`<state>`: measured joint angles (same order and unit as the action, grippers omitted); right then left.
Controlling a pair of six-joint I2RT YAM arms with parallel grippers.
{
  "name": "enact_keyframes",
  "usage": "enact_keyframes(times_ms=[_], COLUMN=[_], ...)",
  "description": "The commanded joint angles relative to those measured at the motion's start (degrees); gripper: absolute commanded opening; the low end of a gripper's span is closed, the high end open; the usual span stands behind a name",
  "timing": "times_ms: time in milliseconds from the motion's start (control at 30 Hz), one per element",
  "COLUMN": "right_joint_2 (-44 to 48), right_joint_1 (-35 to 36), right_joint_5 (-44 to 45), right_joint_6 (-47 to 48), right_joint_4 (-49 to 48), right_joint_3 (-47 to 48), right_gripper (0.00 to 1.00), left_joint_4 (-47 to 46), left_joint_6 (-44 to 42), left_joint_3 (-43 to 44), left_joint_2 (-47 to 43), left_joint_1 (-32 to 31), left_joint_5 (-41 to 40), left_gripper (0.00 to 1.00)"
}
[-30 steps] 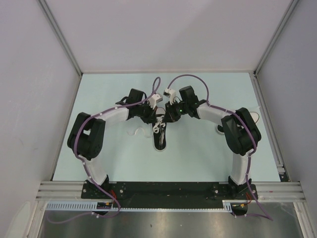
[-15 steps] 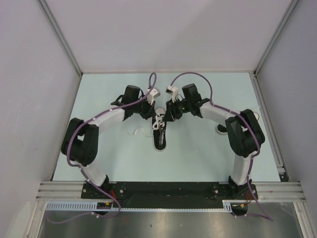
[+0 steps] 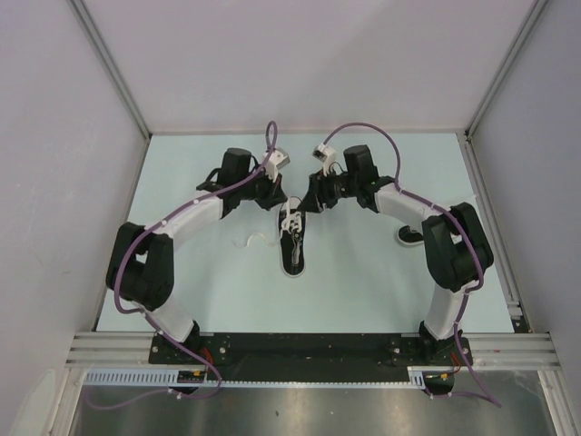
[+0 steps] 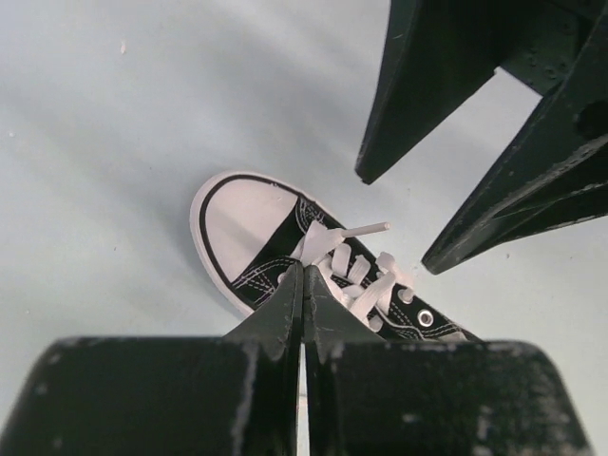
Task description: Tie the shoes
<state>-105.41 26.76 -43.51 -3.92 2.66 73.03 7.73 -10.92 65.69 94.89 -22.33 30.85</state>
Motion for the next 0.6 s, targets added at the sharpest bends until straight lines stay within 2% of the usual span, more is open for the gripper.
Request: enact_keyframes(times_ms=[0, 233, 567], right_joint_2=[1.7, -1.2, -3.05], right_joint_1=[0.13, 2.06, 2.59], right_joint_5=[-1.4, -1.05, -1.06], right_joint_6=[-3.81, -6.8, -10.49], right_joint_4=[-7.13, -11.52, -14.26], right_joint_3=[0.44, 0.44, 0.35], right_gripper=[0.61, 0.64, 0.59], left_joint_4=[-2.54, -2.72, -5.09], left_joint_6=[2.83, 5.2, 9.95], left_joint_3=[2.95, 4.62, 5.32], left_joint_2=[-3.22, -2.96, -3.4], left_joint_1=[0.27, 0.27, 0.27], left_joint_5=[3.25, 5.62, 7.65], left_gripper=[0.0, 0.0, 0.0])
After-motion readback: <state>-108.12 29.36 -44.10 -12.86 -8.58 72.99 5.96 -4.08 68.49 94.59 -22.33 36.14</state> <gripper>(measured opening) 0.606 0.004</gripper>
